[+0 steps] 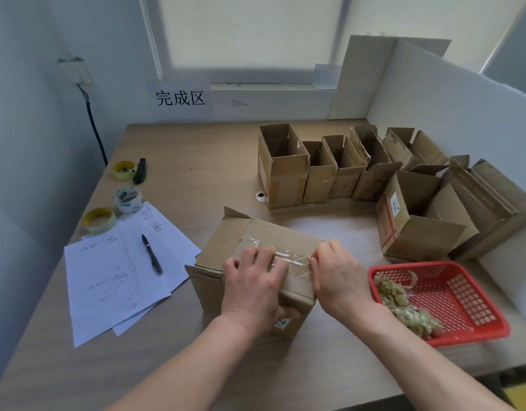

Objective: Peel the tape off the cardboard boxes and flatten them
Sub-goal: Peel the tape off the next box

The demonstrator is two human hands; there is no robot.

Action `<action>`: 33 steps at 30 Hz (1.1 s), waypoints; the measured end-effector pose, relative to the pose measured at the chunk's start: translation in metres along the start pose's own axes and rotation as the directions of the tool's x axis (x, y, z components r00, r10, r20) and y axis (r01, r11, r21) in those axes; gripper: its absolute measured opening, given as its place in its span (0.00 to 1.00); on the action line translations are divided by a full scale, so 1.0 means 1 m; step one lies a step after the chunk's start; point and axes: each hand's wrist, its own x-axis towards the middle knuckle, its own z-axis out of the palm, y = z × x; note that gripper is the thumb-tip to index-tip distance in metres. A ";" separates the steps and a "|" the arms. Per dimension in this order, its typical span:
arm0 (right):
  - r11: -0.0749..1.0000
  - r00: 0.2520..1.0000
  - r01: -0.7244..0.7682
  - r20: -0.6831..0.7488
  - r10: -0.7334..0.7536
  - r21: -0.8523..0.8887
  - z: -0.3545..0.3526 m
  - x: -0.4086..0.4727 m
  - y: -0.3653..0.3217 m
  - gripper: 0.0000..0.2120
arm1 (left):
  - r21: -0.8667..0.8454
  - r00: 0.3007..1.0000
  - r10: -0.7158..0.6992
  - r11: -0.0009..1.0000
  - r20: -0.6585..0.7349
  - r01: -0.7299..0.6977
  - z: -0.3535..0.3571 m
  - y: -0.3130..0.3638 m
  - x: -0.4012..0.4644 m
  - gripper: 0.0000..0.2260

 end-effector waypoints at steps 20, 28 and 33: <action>0.988 0.991 -0.121 -0.039 0.126 0.100 -0.007 -0.006 -0.010 0.12 | -0.166 0.994 0.109 0.980 -0.022 -0.111 -0.005 -0.020 -0.002 0.37; 0.976 0.994 -0.052 -0.078 0.070 0.210 0.006 -0.007 -0.016 0.07 | -0.275 1.000 0.027 0.961 -0.006 -0.028 0.000 -0.032 -0.004 0.44; 0.686 0.997 -0.044 -0.014 0.078 0.726 -0.002 -0.030 -0.020 0.10 | -0.291 0.999 0.037 0.956 0.035 -0.026 0.000 -0.039 0.010 0.46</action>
